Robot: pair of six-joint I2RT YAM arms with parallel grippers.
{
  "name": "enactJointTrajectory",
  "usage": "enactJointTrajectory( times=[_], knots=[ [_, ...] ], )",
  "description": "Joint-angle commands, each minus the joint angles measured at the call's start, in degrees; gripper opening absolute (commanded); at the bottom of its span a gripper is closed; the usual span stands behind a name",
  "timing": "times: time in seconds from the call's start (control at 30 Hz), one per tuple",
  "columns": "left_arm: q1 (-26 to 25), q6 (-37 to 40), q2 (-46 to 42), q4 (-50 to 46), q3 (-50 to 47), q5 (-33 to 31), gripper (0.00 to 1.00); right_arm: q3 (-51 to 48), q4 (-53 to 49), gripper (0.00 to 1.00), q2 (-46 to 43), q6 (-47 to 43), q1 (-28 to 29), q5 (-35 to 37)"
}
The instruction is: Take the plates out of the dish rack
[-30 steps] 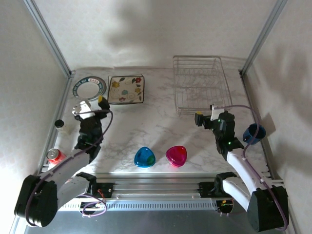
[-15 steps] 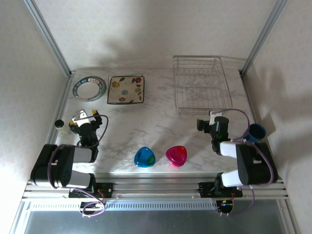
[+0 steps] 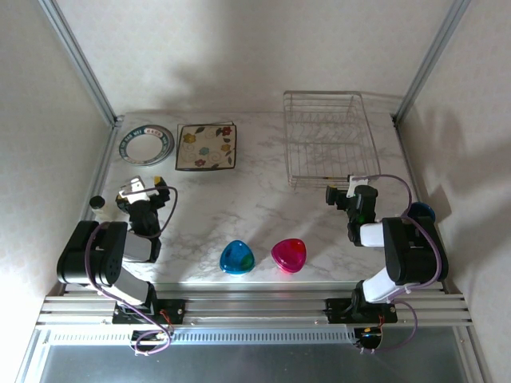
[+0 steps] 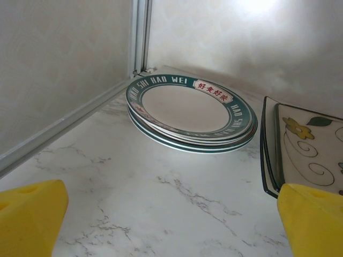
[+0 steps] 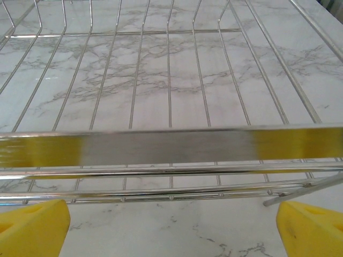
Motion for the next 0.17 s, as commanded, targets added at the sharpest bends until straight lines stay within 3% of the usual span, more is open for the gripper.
enactJointTrajectory(
  times=[0.0,0.13],
  knots=[
    [0.17,-0.3,0.22,2.81,-0.39,0.9,0.99,1.02,1.27,0.99,0.11,0.45,0.31,0.35],
    [0.18,-0.34,0.02,2.38,-0.29,0.99,1.0,0.82,1.85,0.99,0.08,0.24,0.48,0.53]
  ],
)
